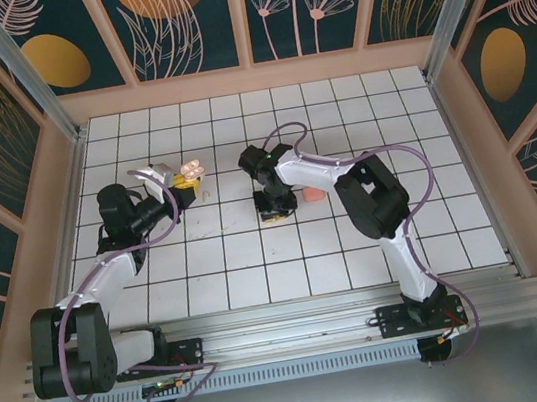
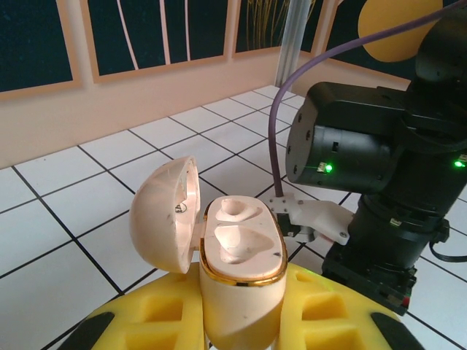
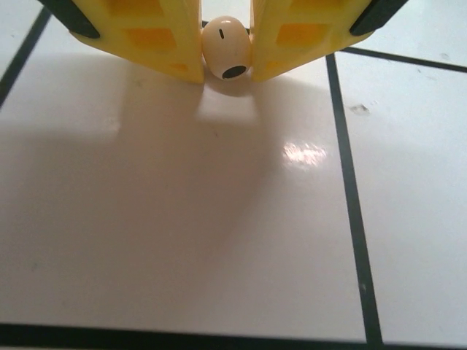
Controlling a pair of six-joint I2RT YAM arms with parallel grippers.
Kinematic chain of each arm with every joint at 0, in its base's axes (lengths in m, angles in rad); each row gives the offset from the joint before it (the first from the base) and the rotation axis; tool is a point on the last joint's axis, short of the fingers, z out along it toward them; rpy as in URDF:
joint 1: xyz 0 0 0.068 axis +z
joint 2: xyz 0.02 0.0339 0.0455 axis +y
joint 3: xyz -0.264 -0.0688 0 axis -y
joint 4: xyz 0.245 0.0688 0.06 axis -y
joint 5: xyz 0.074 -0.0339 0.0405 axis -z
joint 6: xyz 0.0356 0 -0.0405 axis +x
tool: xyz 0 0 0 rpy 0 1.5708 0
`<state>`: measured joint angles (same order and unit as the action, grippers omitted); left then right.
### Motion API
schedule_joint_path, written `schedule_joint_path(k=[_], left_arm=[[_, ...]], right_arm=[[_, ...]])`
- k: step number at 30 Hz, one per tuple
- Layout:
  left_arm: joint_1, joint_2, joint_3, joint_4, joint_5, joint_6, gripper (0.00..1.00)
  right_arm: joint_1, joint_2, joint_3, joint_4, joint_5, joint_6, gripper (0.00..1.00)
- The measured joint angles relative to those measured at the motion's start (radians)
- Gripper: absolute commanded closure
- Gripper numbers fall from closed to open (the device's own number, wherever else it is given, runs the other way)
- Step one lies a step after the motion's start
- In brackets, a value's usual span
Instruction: Insert wireless bluetooth earbuds into charging case
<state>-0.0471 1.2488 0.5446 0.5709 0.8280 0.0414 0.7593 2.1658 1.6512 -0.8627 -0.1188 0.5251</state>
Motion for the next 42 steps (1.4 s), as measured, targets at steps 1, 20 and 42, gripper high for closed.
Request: schedule_joint_path(k=[1, 20, 42], left_arm=[[0.000, 0.000, 0.000, 0.000, 0.000, 0.000, 0.88], [0.000, -0.005, 0.000, 0.000, 0.001, 0.000, 0.88], [0.000, -0.005, 0.000, 0.001, 0.001, 0.000, 0.88]], right_arm=[[0.001, -0.007, -0.008, -0.001, 0.008, -0.015, 0.80], [0.064, -0.185, -0.178, -0.068, 0.042, -0.633, 0.82], [0.152, -0.134, -0.195, -0.099, 0.097, -0.827, 0.63]])
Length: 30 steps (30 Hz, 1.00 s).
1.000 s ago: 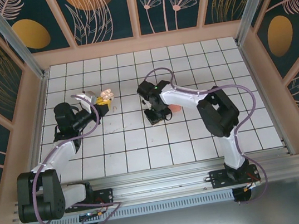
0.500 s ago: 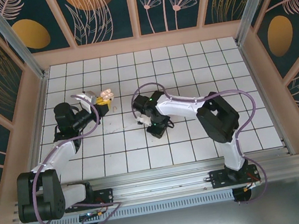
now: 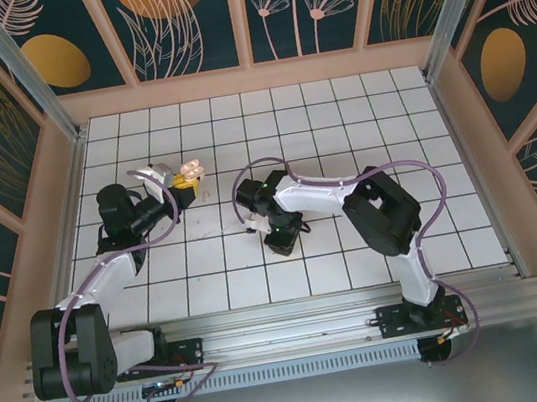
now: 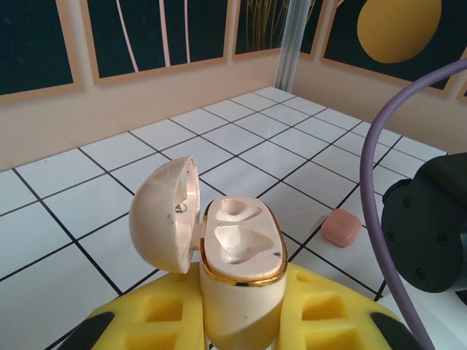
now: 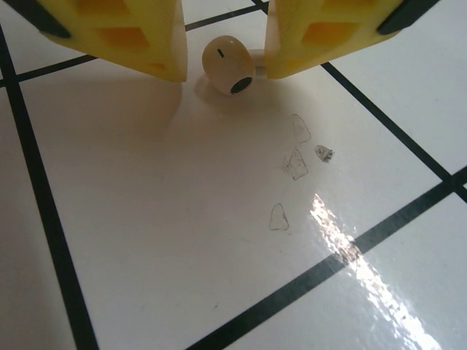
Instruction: Insert wireless bluetooth earbuds into charging case
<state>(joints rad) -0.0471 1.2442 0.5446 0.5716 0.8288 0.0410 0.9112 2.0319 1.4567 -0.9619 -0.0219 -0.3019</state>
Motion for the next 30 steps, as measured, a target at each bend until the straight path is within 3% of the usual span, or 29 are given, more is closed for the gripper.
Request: schedule_joint_path(k=[7, 15, 20, 30], left_arm=[[0.000, 0.000, 0.000, 0.000, 0.000, 0.000, 0.87], [0.000, 0.000, 0.000, 0.000, 0.000, 0.000, 0.88], [0.000, 0.000, 0.000, 0.000, 0.000, -0.001, 0.88], [0.000, 0.002, 0.000, 0.001, 0.000, -0.008, 0.88]], right_arm=[[-0.008, -0.026, 0.006, 0.002, -0.023, 0.139, 0.61], [-0.126, -0.161, 0.033, 0.007, -0.082, 0.691, 0.64], [-0.152, -0.233, -0.084, 0.042, -0.144, 0.982, 0.65], [-0.129, -0.210, -0.140, 0.077, -0.207, 1.147, 0.65]])
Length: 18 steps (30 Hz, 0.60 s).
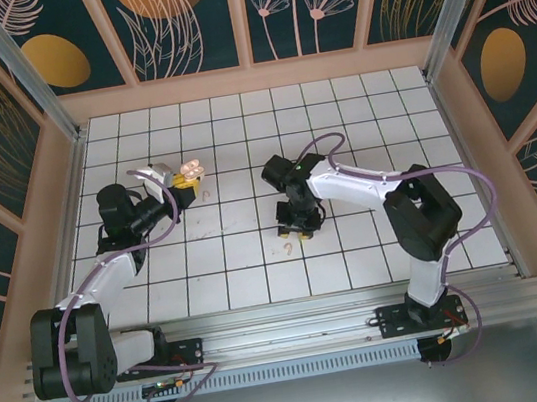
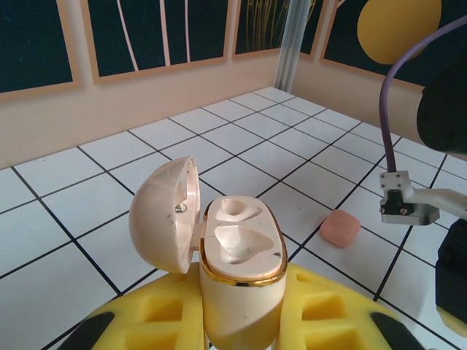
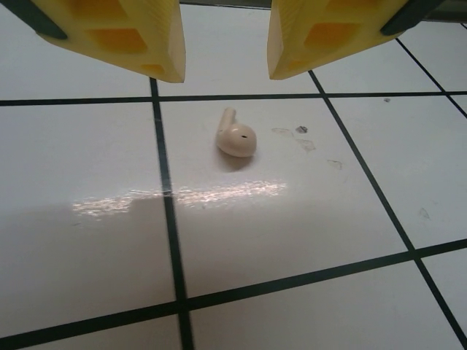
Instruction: Insert wireless bluetooth earbuds into charging case
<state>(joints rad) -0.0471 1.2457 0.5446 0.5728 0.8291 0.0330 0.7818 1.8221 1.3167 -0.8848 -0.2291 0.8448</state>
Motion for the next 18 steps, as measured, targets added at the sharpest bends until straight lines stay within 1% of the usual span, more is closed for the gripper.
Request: schedule_joint_path(k=[18], left_arm=[[0.000, 0.000, 0.000, 0.000, 0.000, 0.000, 0.88]], right_arm=[[0.011, 0.085, -0.063, 0.117, -0.051, 0.029, 0.68]])
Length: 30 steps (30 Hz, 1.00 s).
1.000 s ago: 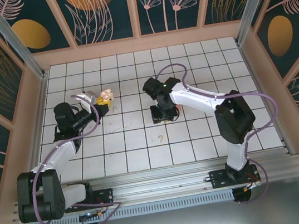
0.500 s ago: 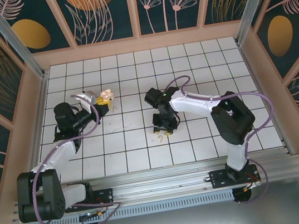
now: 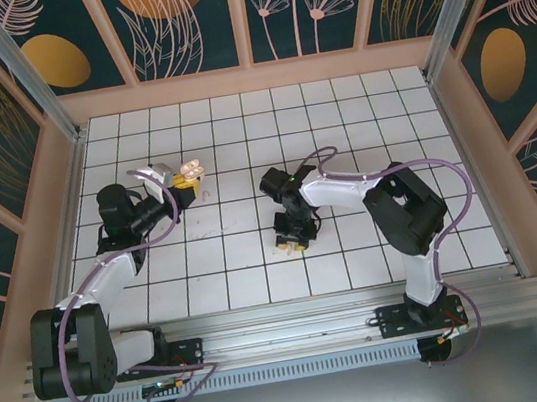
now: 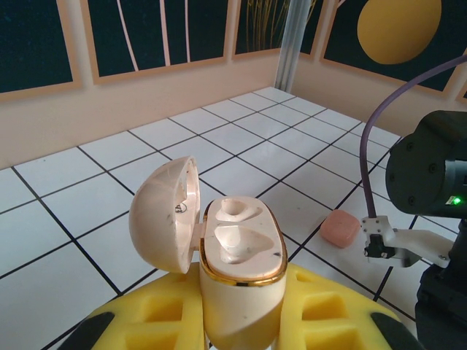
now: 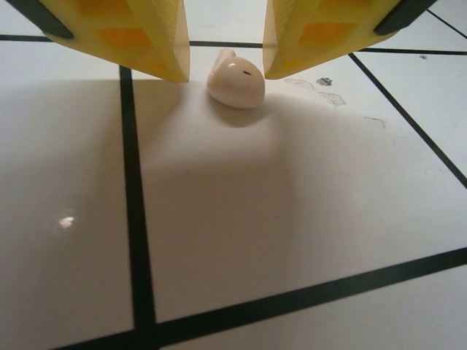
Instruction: Insert wireless bluetooth earbuds into charging case
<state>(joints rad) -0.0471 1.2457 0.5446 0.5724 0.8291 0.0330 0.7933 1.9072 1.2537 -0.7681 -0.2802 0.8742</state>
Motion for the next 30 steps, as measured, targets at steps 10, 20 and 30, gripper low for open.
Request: schedule_joint_path(k=[10, 20, 30], left_arm=[[0.000, 0.000, 0.000, 0.000, 0.000, 0.000, 0.88], [0.000, 0.001, 0.000, 0.000, 0.000, 0.000, 0.88], [0.000, 0.007, 0.000, 0.000, 0.001, 0.000, 0.88]], right_arm=[[0.000, 0.035, 0.029, 0.002, -0.002, -0.014, 0.69], [0.000, 0.040, 0.036, -0.006, 0.008, -0.040, 0.73], [0.000, 0.039, 0.051, -0.005, 0.076, -0.057, 0.80]])
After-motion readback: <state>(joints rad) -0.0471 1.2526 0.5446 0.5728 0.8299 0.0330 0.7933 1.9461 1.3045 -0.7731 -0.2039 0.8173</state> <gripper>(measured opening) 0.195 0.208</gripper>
